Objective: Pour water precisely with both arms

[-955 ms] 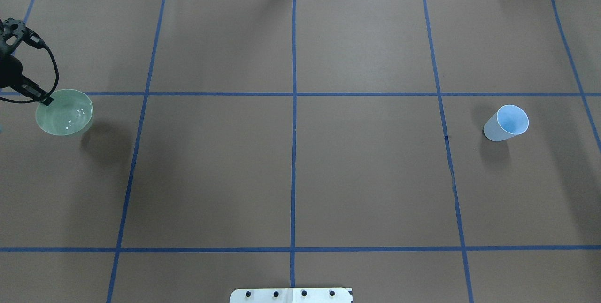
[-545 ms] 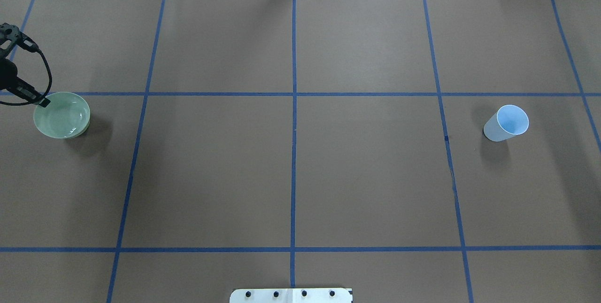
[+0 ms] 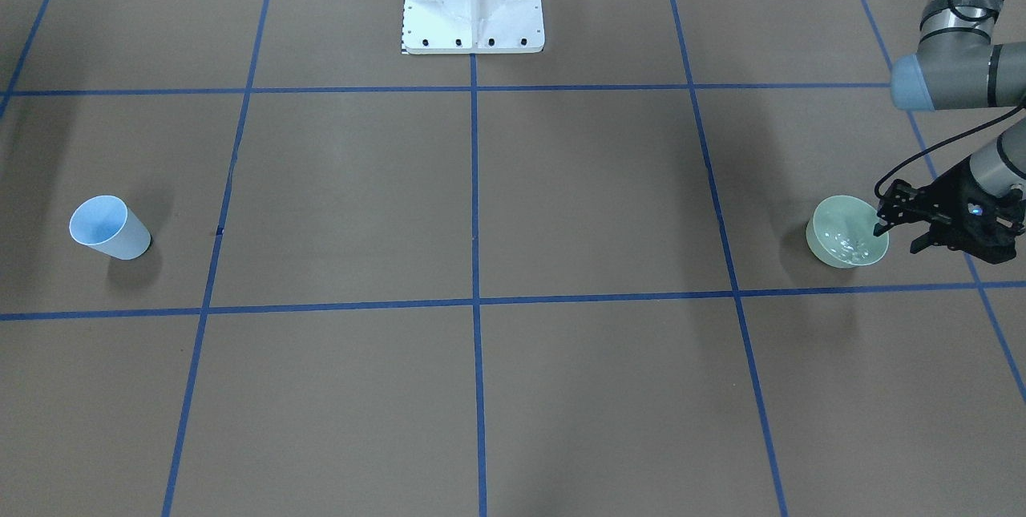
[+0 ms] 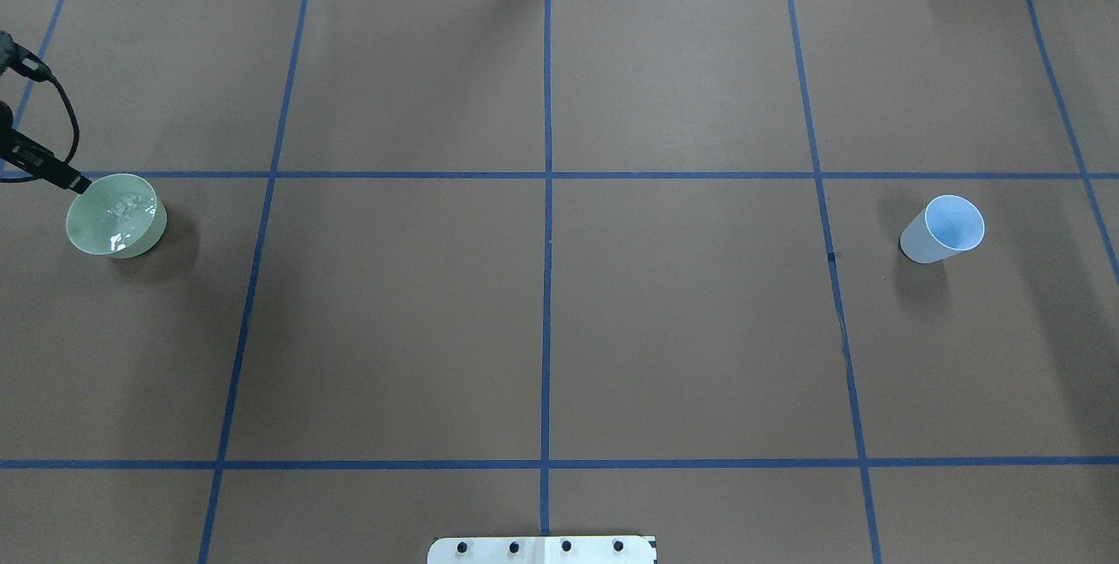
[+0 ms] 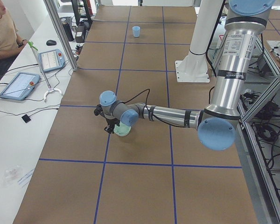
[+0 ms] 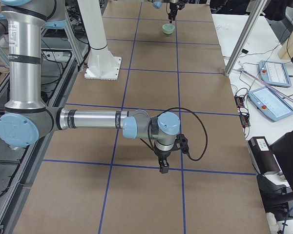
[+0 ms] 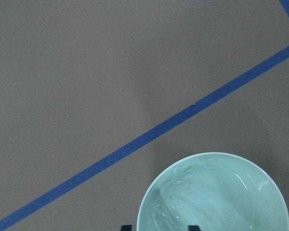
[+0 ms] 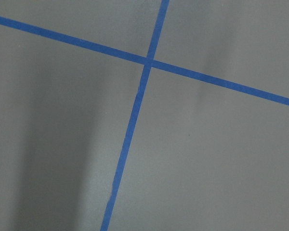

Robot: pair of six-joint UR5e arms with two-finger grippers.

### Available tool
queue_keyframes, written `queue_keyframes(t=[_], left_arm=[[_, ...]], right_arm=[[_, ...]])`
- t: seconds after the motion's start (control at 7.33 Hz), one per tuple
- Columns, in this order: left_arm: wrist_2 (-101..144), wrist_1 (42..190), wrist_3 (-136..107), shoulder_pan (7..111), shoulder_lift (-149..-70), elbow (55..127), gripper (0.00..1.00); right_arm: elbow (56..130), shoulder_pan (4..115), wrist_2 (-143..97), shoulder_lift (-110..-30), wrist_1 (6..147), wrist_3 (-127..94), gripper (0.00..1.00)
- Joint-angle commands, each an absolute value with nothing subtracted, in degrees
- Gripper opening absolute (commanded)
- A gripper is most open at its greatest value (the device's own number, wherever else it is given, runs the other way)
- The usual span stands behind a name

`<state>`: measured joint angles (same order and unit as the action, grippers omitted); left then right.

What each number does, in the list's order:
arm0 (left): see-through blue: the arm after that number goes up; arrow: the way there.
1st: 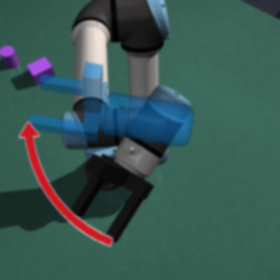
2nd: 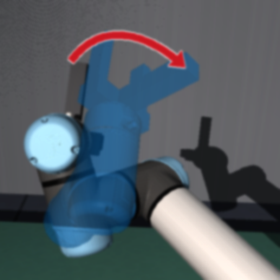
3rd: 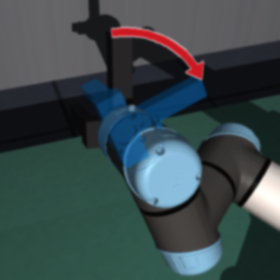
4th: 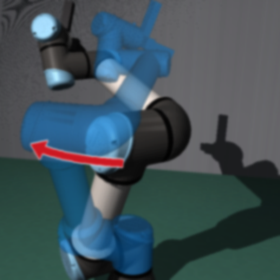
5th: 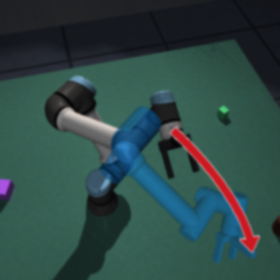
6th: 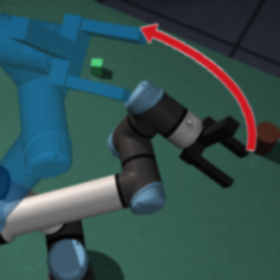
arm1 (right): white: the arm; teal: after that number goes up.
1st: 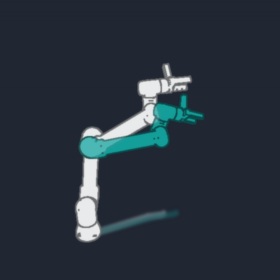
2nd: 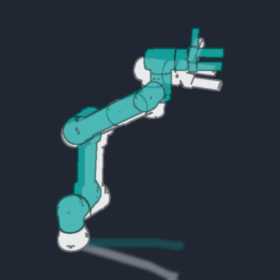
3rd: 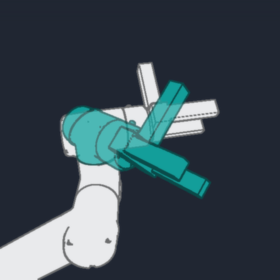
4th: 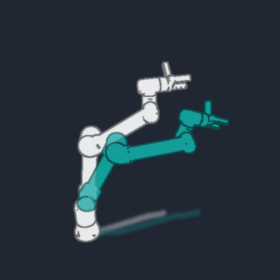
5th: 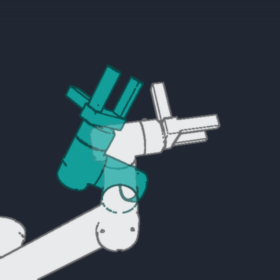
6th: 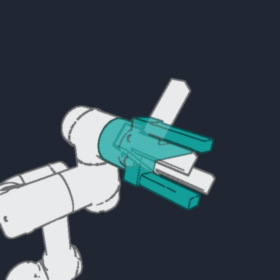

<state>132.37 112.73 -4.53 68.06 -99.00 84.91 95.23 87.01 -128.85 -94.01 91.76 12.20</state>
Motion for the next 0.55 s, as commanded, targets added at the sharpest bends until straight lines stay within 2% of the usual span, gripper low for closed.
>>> queue_keyframes(t=[0.0, 0.41], left_arm=[[133.8, 109.3, -4.3, 75.8, -99.7, 85.9, 1.0], [133.7, 97.7, 8.0, 86.1, -99.7, 86.6, 1.0]], right_arm=[[94.7, 87.0, -128.8, -94.0, 91.8, 12.1, 1.0], [94.2, 86.9, -128.9, -94.0, 91.7, 12.1, 1.0]])
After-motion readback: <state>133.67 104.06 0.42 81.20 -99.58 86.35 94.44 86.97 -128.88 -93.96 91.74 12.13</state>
